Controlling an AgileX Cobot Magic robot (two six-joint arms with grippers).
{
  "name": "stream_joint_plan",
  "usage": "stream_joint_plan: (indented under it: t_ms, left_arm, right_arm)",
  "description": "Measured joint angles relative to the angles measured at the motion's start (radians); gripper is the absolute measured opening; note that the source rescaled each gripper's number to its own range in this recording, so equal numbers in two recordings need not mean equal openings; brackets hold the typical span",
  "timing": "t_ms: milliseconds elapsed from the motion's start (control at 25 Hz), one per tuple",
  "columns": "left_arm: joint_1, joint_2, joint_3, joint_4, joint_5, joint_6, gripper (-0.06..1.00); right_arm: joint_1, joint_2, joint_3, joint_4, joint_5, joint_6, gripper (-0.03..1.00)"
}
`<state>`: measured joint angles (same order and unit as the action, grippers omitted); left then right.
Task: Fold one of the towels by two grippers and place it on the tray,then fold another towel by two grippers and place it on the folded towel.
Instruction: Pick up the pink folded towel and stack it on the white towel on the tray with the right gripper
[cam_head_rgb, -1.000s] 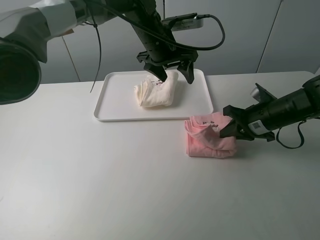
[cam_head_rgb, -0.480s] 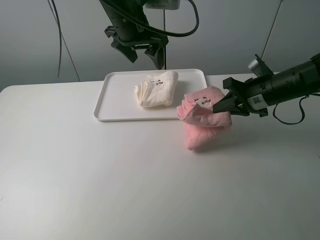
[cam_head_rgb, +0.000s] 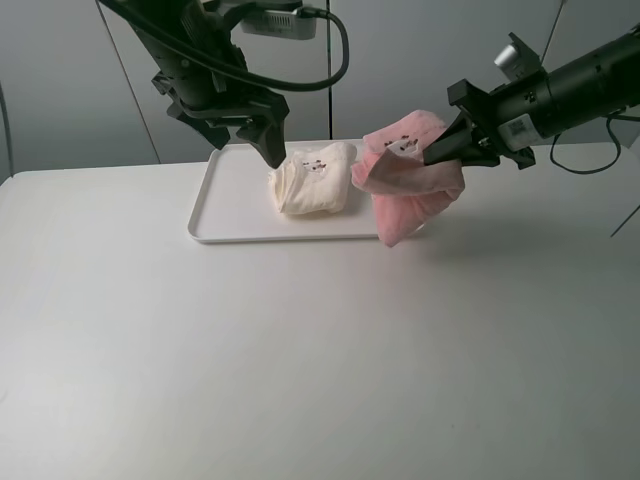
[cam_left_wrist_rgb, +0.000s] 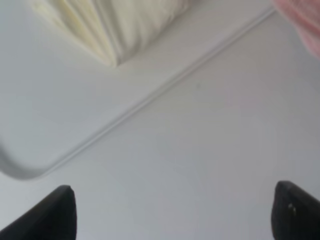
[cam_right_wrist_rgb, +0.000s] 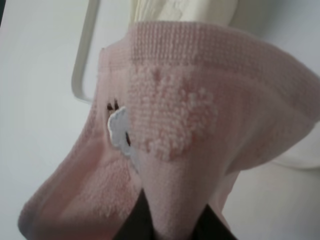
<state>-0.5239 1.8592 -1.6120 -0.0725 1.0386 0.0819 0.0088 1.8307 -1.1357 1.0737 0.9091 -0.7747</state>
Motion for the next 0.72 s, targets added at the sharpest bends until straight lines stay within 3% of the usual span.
stream_joint_plan:
  t_ms: [360,720]
  left_arm:
    - [0.055,-0.136,0.288,-0.004,-0.128,0.000,1.00]
    - [0.055,-0.168,0.345,-0.008,-0.173,0.012,1.00]
  right_arm:
    - [0.039,0.047,-0.198,-0.044,0.066,0.114,0.08]
    - [0.180,0.309,-0.582,-0.033,0.124,0.267,0.08]
